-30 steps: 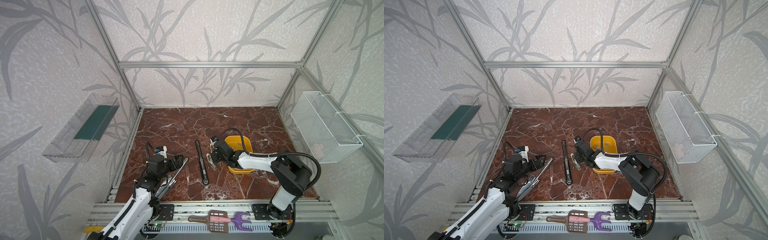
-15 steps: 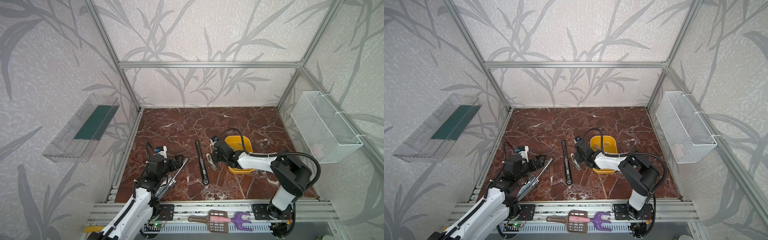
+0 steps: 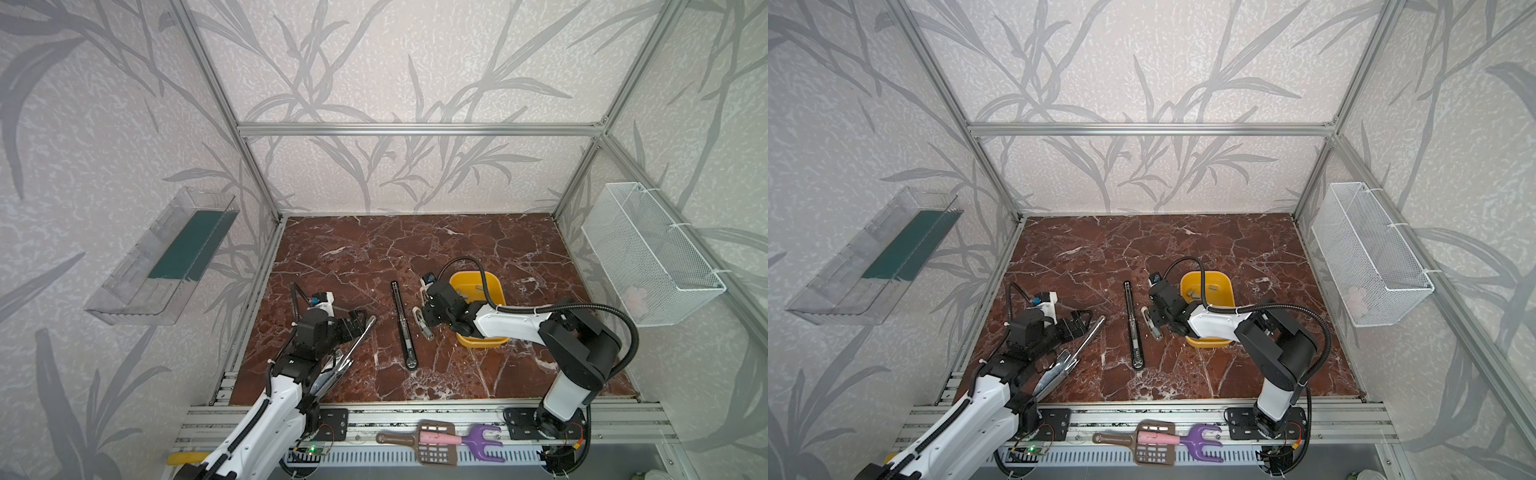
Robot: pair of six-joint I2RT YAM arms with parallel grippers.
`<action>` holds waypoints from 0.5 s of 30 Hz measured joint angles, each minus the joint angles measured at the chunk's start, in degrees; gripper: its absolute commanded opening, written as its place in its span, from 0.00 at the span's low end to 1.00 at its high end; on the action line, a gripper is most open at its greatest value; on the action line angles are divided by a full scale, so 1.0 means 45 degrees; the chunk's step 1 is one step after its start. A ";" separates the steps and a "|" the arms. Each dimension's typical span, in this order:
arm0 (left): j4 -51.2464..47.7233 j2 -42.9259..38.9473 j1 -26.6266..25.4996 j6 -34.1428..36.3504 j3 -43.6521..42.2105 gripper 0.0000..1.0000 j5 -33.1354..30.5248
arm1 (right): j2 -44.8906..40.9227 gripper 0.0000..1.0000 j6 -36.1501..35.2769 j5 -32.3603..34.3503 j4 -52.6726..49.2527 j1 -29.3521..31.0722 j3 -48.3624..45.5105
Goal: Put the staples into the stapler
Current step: 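Press the grey strip down into the pink stapler's channel with the right gripper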
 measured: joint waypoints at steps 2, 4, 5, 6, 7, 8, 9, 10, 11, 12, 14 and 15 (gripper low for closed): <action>0.0024 0.0000 0.0000 0.0000 0.0000 0.99 0.0000 | 0.0005 0.02 -0.0005 0.0015 0.0005 0.0000 0.0000; 0.0034 0.0000 0.0000 0.0000 0.0000 0.99 0.0000 | 0.0005 0.02 -0.0010 0.0039 0.0000 0.0005 0.0000; 0.0034 0.0000 0.0000 0.0000 0.0000 0.99 0.0000 | 0.0005 0.02 -0.0010 0.0053 0.0000 0.0000 0.0000; 0.0034 0.0000 0.0000 0.0000 0.0000 0.99 0.0000 | 0.0005 0.02 -0.0010 0.0078 0.0005 0.0005 0.0000; 0.0034 0.0000 0.0000 0.0000 0.0000 0.99 0.0000 | 0.0005 0.02 -0.0015 0.0097 0.0000 0.0000 0.0000; 0.0034 0.0000 0.0000 0.0000 0.0000 0.99 0.0005 | 0.0005 0.02 -0.0015 0.0092 0.0000 0.0000 0.0000; 0.0034 0.0000 -0.0005 0.0000 0.0000 0.99 0.0005 | 0.0005 0.02 -0.0010 0.0087 0.0000 0.0000 0.0000; 0.0034 0.0000 0.0000 0.0000 0.0000 0.99 0.0005 | 0.0005 0.02 -0.0010 0.0078 0.0000 0.0000 0.0000; 0.0034 0.0000 -0.0005 0.0000 0.0000 0.99 0.0005 | 0.0005 0.02 -0.0010 0.0039 -0.0010 0.0000 0.0000; 0.0034 0.0000 0.0000 0.0000 0.0000 0.99 0.0000 | 0.0005 0.02 -0.0005 0.0000 -0.0034 0.0000 0.0000; 0.0034 0.0000 0.0000 0.0000 0.0000 0.99 0.0000 | 0.0005 0.01 0.0005 -0.0039 -0.0097 0.0000 -0.0005; 0.0034 0.0000 0.0000 0.0000 0.0000 0.99 0.0000 | 0.0005 0.01 0.0015 -0.0068 -0.0097 0.0000 -0.0024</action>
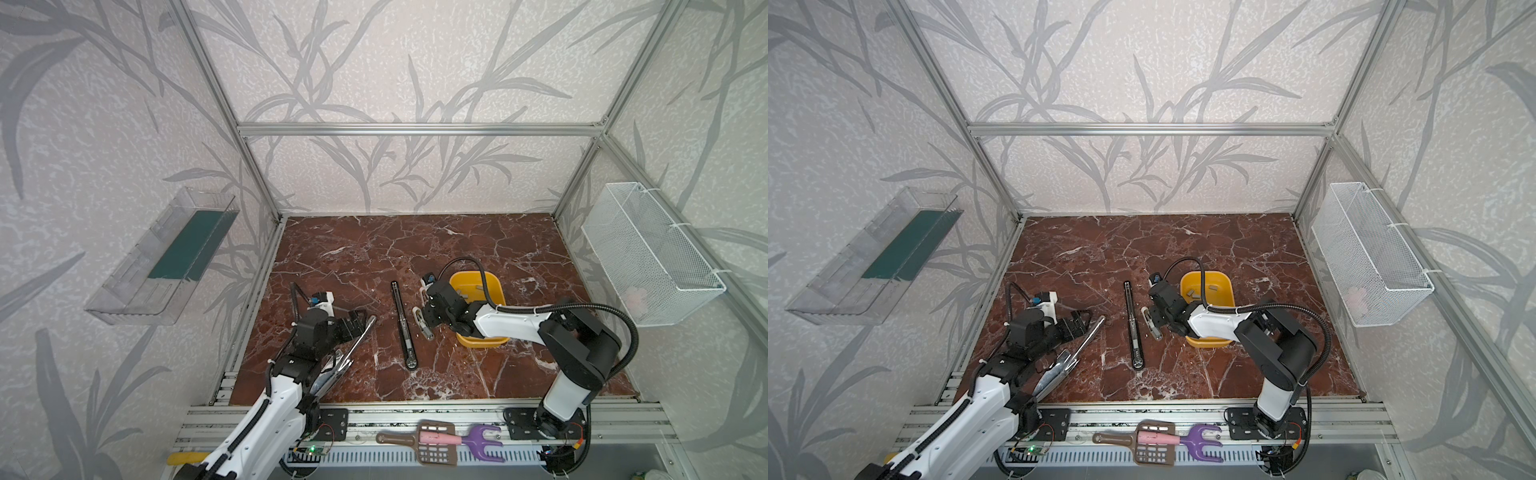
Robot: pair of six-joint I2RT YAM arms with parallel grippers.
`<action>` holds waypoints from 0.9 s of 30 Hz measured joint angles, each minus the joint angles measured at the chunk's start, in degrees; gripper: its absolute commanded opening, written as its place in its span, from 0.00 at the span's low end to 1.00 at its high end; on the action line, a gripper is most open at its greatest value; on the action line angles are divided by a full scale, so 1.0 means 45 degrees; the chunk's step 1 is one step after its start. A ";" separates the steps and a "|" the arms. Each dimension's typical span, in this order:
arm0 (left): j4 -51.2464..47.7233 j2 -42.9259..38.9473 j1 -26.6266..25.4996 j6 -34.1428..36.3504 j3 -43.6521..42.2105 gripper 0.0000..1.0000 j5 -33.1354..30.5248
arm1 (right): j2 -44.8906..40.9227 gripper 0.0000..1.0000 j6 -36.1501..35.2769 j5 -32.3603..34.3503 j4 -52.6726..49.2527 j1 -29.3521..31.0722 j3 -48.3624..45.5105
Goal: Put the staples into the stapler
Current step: 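Press the grey strip down into the pink stapler's channel with the right gripper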
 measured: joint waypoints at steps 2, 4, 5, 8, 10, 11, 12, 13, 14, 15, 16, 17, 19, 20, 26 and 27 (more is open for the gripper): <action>0.0000 0.0000 0.0000 0.0000 0.0000 0.99 0.0000 | 0.0000 0.01 0.0019 -0.0073 0.0010 0.0000 -0.0097; 0.0000 0.0000 0.0000 -0.0005 0.0000 0.99 0.0000 | -0.0049 0.01 0.0053 -0.0112 0.0117 0.0000 -0.0219; 0.0000 0.0000 0.0000 0.0000 0.0000 0.99 0.0000 | -0.0087 0.01 0.0063 -0.0146 0.0170 0.0000 -0.0287; 0.0000 0.0005 0.0000 0.0000 0.0000 0.99 0.0000 | -0.0262 0.01 0.0117 -0.0233 0.0291 0.0005 -0.0520; 0.0000 0.0000 0.0000 0.0000 0.0000 0.99 0.0000 | -0.0423 0.01 0.0160 -0.0287 0.0291 0.0005 -0.0695; 0.0000 0.0005 -0.0005 0.0000 0.0000 0.99 -0.0005 | -0.0471 0.01 0.0185 -0.0296 0.0287 0.0005 -0.0748; 0.0000 0.0005 -0.0005 -0.0005 0.0000 0.99 0.0000 | -0.0481 0.02 0.0194 -0.0291 0.0296 0.0010 -0.0767; 0.0000 0.0005 -0.0005 0.0000 0.0000 0.99 -0.0005 | -0.0481 0.03 0.0199 -0.0291 0.0296 0.0015 -0.0767; 0.0000 0.0005 -0.0005 0.0000 0.0000 0.99 -0.0005 | -0.0481 0.04 0.0204 -0.0291 0.0296 0.0019 -0.0767; 0.0000 0.0005 -0.0005 -0.0005 0.0000 0.99 -0.0005 | -0.0481 0.05 0.0209 -0.0291 0.0296 0.0029 -0.0767; 0.0000 0.0005 -0.0005 -0.0005 0.0000 0.99 0.0000 | -0.0481 0.07 0.0214 -0.0291 0.0296 0.0044 -0.0767; 0.0000 0.0005 -0.0005 -0.0005 0.0000 0.99 -0.0005 | -0.0481 0.10 0.0219 -0.0282 0.0291 0.0068 -0.0767; 0.0000 0.0005 -0.0010 -0.0005 0.0000 0.99 -0.0005 | -0.0481 0.14 0.0233 -0.0267 0.0291 0.0092 -0.0767; 0.0000 0.0005 -0.0010 -0.0005 0.0000 0.99 -0.0005 | -0.0481 0.16 0.0238 -0.0262 0.0291 0.0102 -0.0767; 0.0000 0.0005 -0.0010 -0.0005 0.0000 0.99 -0.0005 | -0.0665 0.25 0.0277 -0.0238 -0.0005 0.0219 -0.0816; 0.0000 0.0005 -0.0010 -0.0005 0.0000 0.99 -0.0005 | -0.0719 0.27 0.0282 -0.0238 -0.0097 0.0233 -0.0840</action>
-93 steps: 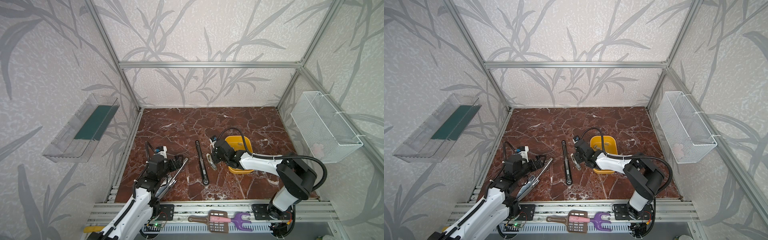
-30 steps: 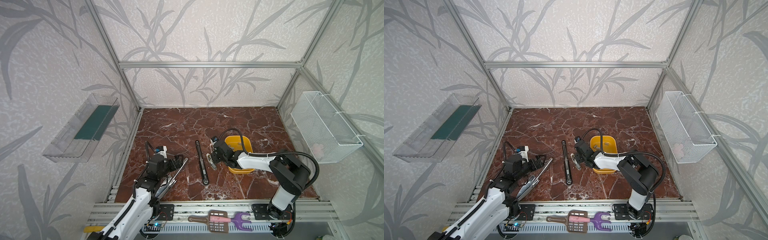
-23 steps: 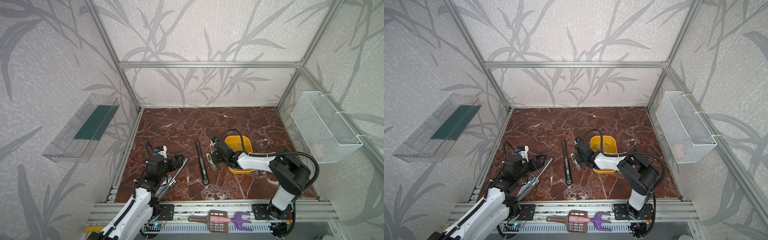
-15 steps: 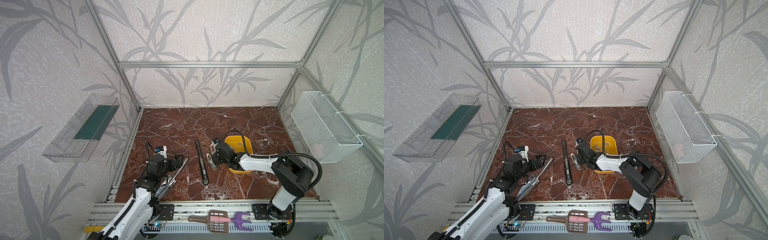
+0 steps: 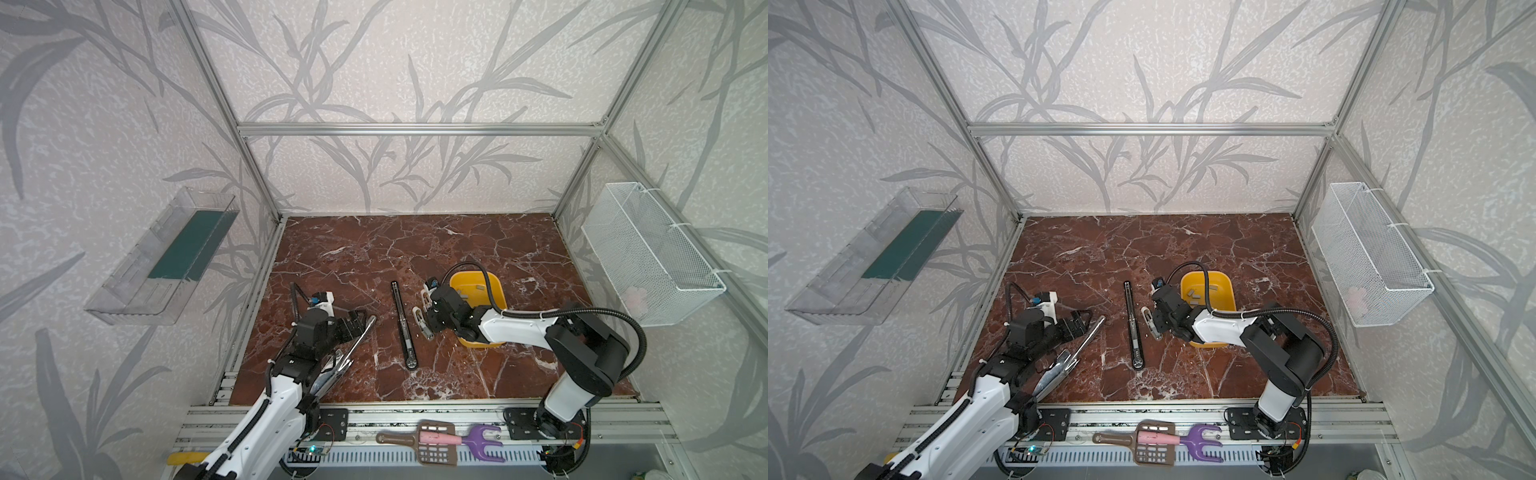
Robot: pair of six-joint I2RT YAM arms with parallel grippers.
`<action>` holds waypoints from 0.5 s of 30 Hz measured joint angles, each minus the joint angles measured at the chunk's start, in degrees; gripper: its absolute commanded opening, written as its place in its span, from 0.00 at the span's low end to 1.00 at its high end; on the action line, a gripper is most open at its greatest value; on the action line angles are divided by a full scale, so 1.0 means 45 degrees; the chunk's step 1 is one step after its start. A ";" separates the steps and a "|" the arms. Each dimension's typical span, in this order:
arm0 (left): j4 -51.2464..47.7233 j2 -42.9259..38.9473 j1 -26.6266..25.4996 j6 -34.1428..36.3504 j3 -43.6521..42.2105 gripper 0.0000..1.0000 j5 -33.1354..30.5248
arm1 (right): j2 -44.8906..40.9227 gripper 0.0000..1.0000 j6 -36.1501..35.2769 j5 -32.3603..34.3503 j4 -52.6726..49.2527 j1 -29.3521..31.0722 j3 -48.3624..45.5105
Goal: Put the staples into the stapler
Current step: 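Press the grey strip down into the pink stapler's channel with the right gripper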
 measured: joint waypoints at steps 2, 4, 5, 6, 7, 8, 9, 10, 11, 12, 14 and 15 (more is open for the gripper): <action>0.0000 0.0000 0.0000 0.0000 0.0000 0.99 0.0000 | -0.0083 0.28 0.0010 0.0000 -0.0170 0.0015 0.0000; 0.0000 0.0000 0.0000 0.0000 0.0000 0.99 0.0000 | -0.0180 0.29 0.0005 0.0005 -0.0253 0.0049 0.0000; 0.0000 0.0000 0.0000 0.0000 0.0000 0.99 0.0000 | -0.0233 0.29 0.0005 0.0005 -0.0282 0.0053 0.0000; 0.0000 0.0000 0.0000 0.0000 0.0000 0.99 0.0000 | -0.0301 0.29 0.0010 0.0015 -0.0330 0.0058 0.0000; 0.0000 0.0000 0.0000 0.0000 0.0000 0.99 0.0000 | -0.0359 0.29 0.0010 0.0019 -0.0369 0.0058 0.0000; 0.0000 0.0000 0.0000 0.0000 0.0000 0.99 0.0000 | -0.0432 0.28 0.0005 0.0049 -0.0403 0.0058 0.0000; 0.0000 0.0000 0.0000 0.0000 0.0000 0.99 0.0000 | -0.0510 0.28 0.0015 0.0078 -0.0442 0.0058 0.0000; 0.0000 0.0000 0.0000 0.0000 0.0000 0.99 0.0000 | -0.0588 0.27 0.0015 0.0117 -0.0486 0.0058 0.0000; 0.0000 0.0000 0.0000 0.0000 0.0000 0.99 0.0000 | -0.0661 0.26 0.0039 0.0175 -0.0510 0.0058 0.0000; 0.0000 0.0000 0.0000 0.0000 0.0000 0.99 0.0000 | -0.0724 0.25 0.0068 0.0253 -0.0525 0.0058 0.0000; 0.0000 0.0000 0.0000 0.0000 0.0000 0.99 0.0000 | -0.0763 0.23 0.0141 0.0398 -0.0525 0.0058 0.0000; 0.0000 0.0000 0.0000 0.0000 0.0000 0.99 0.0000 | -0.0763 0.22 0.0185 0.0461 -0.0534 0.0058 0.0000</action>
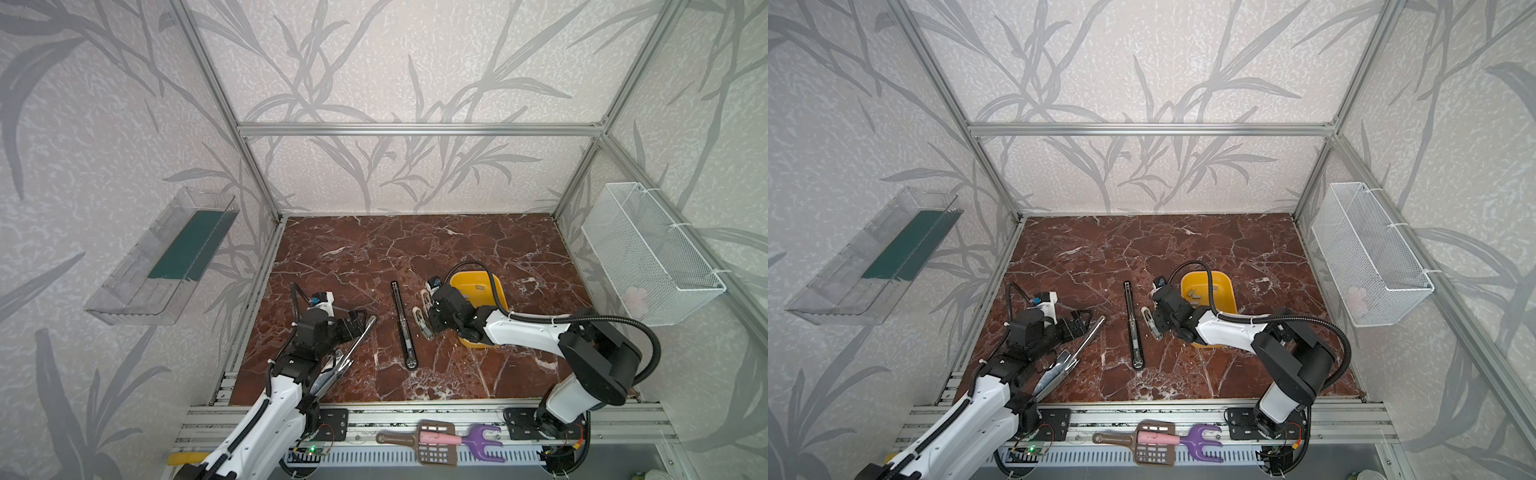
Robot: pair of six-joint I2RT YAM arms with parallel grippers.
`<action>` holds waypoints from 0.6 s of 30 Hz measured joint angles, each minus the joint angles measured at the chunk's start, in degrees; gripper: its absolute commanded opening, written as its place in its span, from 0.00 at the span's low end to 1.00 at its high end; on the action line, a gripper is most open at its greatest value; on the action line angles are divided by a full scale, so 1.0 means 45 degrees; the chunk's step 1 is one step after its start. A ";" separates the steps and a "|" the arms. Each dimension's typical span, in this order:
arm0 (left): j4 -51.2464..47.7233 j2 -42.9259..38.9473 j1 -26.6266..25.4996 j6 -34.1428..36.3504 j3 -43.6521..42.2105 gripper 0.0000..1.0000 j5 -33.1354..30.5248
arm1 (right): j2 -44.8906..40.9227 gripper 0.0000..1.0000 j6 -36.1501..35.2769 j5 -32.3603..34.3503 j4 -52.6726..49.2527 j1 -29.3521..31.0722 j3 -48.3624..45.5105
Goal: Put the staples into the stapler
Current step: 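Press the grey strip down into the pink stapler's channel with the right gripper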
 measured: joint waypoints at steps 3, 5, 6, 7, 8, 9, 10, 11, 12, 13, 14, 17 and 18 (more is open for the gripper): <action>0.0000 0.0000 0.0000 0.0000 0.0000 0.99 0.0000 | 0.0083 0.20 0.0058 0.0189 -0.0039 0.0000 0.0015; 0.0000 0.0000 -0.0005 0.0000 0.0000 0.99 0.0005 | 0.0296 0.20 0.0087 0.0287 -0.0087 0.0000 0.0117; 0.0000 0.0000 -0.0005 0.0000 0.0000 0.99 0.0005 | 0.0423 0.20 0.0107 0.0316 -0.0121 0.0000 0.0189; 0.0000 0.0000 -0.0005 0.0000 0.0000 0.99 0.0005 | 0.0563 0.20 0.0117 0.0364 -0.0136 0.0000 0.0253; 0.0000 0.0000 -0.0005 0.0000 0.0000 0.99 0.0000 | 0.0670 0.19 0.0126 0.0413 -0.0180 0.0000 0.0311; 0.0000 0.0000 -0.0005 0.0000 0.0000 0.99 0.0005 | 0.0767 0.19 0.0146 0.0432 -0.0223 0.0000 0.0369; 0.0000 0.0000 -0.0005 0.0000 0.0000 0.99 0.0005 | 0.0850 0.19 0.0160 0.0466 -0.0248 0.0000 0.0418; 0.0000 0.0000 -0.0005 0.0000 0.0000 0.99 0.0005 | 0.0923 0.18 0.0175 0.0491 -0.0282 0.0000 0.0452; 0.0000 0.0000 -0.0005 0.0000 0.0000 0.99 0.0005 | 0.0991 0.18 0.0204 0.0505 -0.0306 0.0000 0.0476; 0.0000 0.0000 -0.0005 0.0000 0.0000 0.99 0.0005 | 0.1103 0.18 0.0243 0.0515 -0.0330 0.0000 0.0520; 0.0000 0.0000 -0.0005 0.0000 0.0000 0.99 0.0005 | 0.1190 0.17 0.0296 0.0568 -0.0311 0.0000 0.0563; 0.0000 0.0000 -0.0005 0.0000 0.0000 0.99 0.0005 | 0.1243 0.17 0.0359 0.0661 -0.0321 0.0000 0.0627; 0.0000 0.0000 -0.0005 0.0000 0.0000 0.99 0.0005 | 0.1243 0.17 0.0369 0.0690 -0.0325 0.0000 0.0627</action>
